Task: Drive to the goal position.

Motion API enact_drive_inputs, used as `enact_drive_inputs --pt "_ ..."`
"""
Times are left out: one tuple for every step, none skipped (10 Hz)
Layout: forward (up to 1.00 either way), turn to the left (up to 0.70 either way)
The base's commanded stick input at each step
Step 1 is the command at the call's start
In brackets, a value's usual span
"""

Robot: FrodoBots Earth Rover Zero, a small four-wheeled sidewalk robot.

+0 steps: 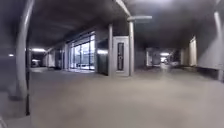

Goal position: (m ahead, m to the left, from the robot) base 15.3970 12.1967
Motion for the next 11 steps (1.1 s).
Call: enact_drive_inputs --pt "0.7 0.25" --pt "0.7 0.15" --pt "0.7 0.03" --pt "0.7 0.02" --pt "0.7 0.02" --pt "0.7 0.02" --pt "0.7 0.02" --pt "0.7 0.02" --pt "0.7 0.02" --pt "0.7 0.02" --pt "0.7 0.02"
